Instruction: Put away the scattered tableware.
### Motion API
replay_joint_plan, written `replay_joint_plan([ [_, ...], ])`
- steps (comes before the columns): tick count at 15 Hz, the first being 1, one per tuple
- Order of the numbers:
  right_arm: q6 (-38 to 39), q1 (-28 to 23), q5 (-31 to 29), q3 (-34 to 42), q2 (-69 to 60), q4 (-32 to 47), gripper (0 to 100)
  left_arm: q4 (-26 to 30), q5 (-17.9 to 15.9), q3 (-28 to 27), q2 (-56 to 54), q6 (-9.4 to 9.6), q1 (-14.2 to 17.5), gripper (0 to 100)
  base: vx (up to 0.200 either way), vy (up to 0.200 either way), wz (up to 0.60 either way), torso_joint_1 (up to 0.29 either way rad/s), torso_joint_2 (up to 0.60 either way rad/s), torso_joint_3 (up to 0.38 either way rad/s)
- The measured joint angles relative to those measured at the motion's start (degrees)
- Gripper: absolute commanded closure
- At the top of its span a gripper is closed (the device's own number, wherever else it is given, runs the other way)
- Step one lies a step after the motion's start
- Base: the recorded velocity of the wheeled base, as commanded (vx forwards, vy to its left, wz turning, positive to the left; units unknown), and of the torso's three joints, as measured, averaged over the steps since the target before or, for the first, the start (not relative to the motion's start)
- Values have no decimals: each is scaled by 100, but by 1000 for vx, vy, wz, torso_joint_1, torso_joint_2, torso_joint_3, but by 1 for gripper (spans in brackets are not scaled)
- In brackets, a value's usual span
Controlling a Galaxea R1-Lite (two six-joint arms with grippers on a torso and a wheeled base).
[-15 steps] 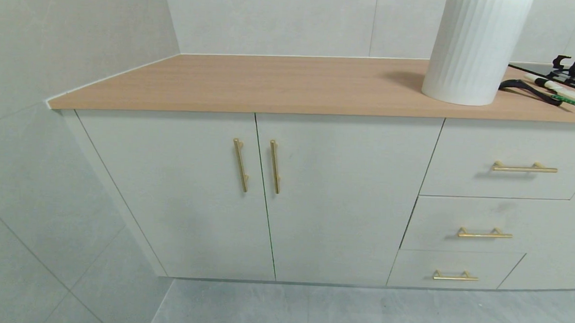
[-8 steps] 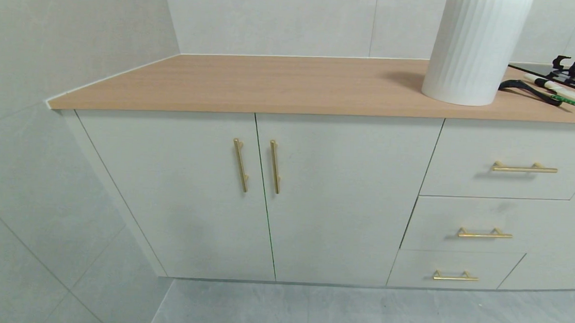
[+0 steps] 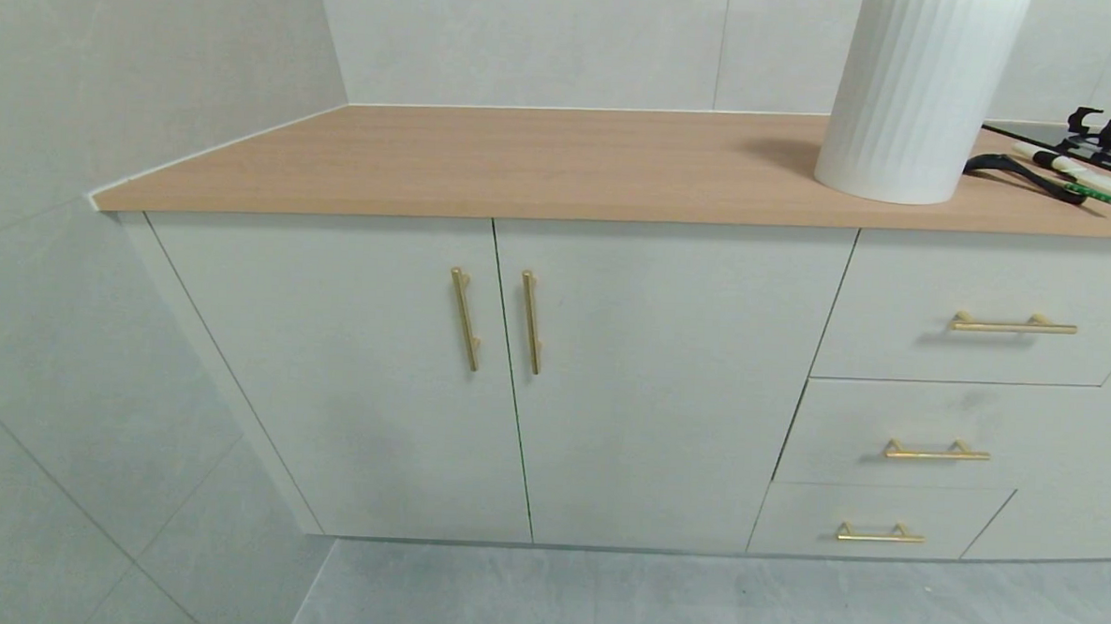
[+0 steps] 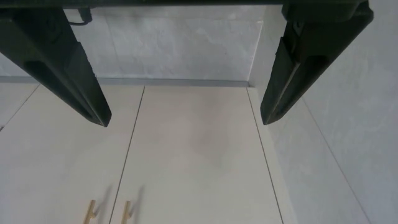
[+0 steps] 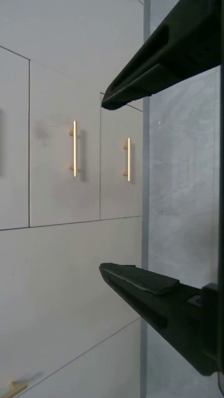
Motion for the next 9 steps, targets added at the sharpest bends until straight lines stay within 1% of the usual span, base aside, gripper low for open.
replay_joint_plan([
  [2,-9,2,1,0,0,2,0,-2,-2,0,0,0,0,0,0,0,0,0,0,0],
  [9,0,6,0,0,2,2,0,-7,0,-2,0,-7,6,0,0,-200,0,3,2,3],
])
